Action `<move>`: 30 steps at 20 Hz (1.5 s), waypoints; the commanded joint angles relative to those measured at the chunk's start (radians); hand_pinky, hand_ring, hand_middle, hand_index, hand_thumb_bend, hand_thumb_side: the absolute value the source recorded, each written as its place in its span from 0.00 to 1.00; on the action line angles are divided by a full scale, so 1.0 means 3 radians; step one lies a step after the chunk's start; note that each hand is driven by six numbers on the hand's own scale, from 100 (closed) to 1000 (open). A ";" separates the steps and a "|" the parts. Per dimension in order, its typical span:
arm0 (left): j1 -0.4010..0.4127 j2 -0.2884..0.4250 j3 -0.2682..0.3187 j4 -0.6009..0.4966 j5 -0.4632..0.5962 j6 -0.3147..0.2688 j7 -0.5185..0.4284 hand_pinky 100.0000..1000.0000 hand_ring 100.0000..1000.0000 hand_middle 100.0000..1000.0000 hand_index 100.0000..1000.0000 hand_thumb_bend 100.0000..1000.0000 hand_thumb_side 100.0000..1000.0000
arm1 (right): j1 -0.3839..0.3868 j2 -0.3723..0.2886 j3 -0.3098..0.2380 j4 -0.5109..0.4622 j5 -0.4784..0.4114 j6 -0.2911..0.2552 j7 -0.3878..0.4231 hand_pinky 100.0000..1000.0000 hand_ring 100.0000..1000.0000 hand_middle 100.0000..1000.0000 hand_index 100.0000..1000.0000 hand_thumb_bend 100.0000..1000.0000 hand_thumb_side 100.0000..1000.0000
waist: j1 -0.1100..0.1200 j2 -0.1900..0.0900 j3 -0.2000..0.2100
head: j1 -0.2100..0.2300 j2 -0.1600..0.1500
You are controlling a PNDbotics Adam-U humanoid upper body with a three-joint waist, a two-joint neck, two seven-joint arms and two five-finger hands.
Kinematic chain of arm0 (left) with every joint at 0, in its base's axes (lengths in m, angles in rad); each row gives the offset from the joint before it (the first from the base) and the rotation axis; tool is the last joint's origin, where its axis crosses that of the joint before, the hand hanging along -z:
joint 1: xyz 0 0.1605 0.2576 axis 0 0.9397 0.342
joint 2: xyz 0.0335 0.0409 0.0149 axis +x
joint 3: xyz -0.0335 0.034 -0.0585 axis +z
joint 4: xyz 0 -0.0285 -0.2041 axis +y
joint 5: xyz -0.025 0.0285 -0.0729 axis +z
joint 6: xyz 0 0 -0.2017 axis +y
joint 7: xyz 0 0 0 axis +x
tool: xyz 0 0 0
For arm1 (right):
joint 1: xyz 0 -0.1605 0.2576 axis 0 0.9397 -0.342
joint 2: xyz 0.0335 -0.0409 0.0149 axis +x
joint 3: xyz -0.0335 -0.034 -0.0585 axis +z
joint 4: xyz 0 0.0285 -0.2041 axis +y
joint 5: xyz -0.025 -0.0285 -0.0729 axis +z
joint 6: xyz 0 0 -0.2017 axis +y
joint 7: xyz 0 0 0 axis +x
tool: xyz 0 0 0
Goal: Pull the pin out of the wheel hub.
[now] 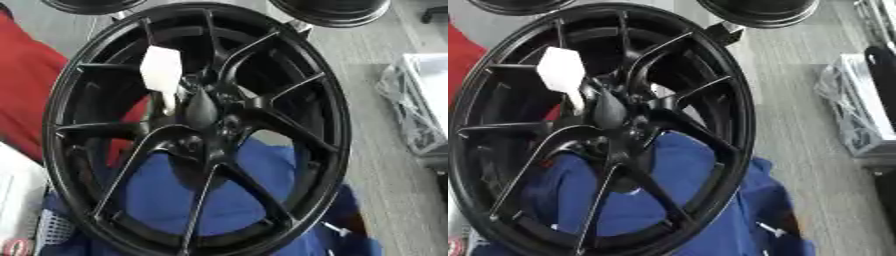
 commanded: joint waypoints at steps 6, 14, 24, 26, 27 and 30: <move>-0.0382 -0.0183 -0.0349 -0.0003 -0.0007 0.0076 -0.0570 0.82 0.82 0.80 0.88 0.56 0.70 | -0.0062 -0.0109 0.0031 0.0009 0.0024 0.0012 0.0071 0.83 0.70 0.62 0.68 0.00 0.54 | 0.0035 -0.0139 -0.0003 | 0.0080 -0.0089; -0.0703 -0.0564 -0.0564 0.0403 -0.0028 0.0119 -0.0733 0.82 0.82 0.80 0.87 0.55 0.69 | -0.0084 -0.0073 0.0054 0.0023 0.0023 0.0014 0.0101 0.83 0.70 0.62 0.68 0.00 0.55 | 0.0046 -0.0154 -0.0027 | 0.0004 -0.0074; -0.0888 -0.0923 -0.0739 0.0719 -0.0021 0.0196 -0.0671 0.81 0.82 0.81 0.87 0.55 0.66 | -0.0152 -0.0005 0.0093 0.0036 0.0011 0.0018 0.0147 0.83 0.70 0.62 0.68 0.00 0.56 | 0.0055 -0.0129 -0.0083 | 0.0099 -0.0079; -0.0918 -0.0982 -0.0770 0.0748 -0.0018 0.0202 -0.0662 0.81 0.82 0.81 0.87 0.55 0.66 | -0.0163 0.0008 0.0097 0.0043 0.0008 0.0021 0.0152 0.83 0.70 0.62 0.68 0.00 0.56 | 0.0055 -0.0120 -0.0092 | 0.0123 -0.0081; -0.0938 -0.1016 -0.0785 0.0761 -0.0015 0.0206 -0.0666 0.81 0.82 0.81 0.88 0.55 0.66 | -0.0167 0.0014 0.0100 0.0047 0.0007 0.0022 0.0154 0.83 0.70 0.62 0.68 0.00 0.56 | 0.0056 -0.0116 -0.0095 | 0.0131 -0.0080; -0.0988 -0.1094 -0.0827 0.0775 0.0007 0.0217 -0.0696 0.82 0.83 0.83 0.89 0.56 0.66 | -0.0182 0.0032 0.0110 0.0055 0.0003 0.0024 0.0167 0.83 0.70 0.62 0.68 0.00 0.56 | 0.0062 -0.0107 -0.0106 | 0.0160 -0.0082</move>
